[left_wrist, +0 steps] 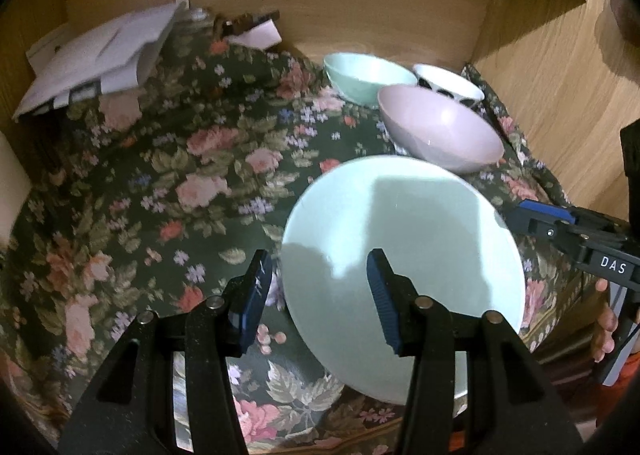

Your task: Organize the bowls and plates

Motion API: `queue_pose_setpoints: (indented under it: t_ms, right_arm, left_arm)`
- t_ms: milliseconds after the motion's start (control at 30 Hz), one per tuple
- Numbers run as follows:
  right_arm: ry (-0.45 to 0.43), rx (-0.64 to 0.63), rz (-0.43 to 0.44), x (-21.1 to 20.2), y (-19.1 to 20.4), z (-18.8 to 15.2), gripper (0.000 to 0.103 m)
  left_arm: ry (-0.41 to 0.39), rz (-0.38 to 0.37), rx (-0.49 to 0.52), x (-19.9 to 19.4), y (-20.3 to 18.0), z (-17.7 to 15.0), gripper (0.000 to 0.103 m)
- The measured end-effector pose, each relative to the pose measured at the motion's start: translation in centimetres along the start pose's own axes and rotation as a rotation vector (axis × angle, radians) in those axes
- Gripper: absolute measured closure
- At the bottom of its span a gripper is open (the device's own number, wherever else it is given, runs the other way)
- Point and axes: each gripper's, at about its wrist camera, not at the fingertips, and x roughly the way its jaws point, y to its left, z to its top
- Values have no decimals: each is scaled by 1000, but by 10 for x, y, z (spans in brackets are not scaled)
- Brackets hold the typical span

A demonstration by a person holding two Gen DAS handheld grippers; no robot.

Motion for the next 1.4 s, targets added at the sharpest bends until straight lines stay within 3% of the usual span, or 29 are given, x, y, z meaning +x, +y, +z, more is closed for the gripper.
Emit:
queue_pose_setpoints:
  t_ms: [333, 533, 667, 1167, 1300, 1400]
  right_arm:
    - [-112, 13, -59, -18, -16, 31, 43]
    - [-148, 14, -95, -15, -26, 49, 33]
    - [-149, 17, -111, -8, -35, 59, 32]
    - [-97, 58, -132, 39, -70, 76, 32]
    - [-74, 72, -121, 51, -78, 76, 33]
    - [-50, 90, -98, 60, -84, 76, 43]
  left_arm:
    - [-60, 24, 44, -12, -7, 45, 35]
    - [-65, 0, 59, -1, -13, 77, 26]
    - [-64, 1, 82, 13, -21, 93, 23]
    - [45, -54, 133, 92, -45, 121, 24]
    - [72, -54, 130, 110, -48, 124, 33]
    - [100, -63, 122, 123, -49, 124, 40]
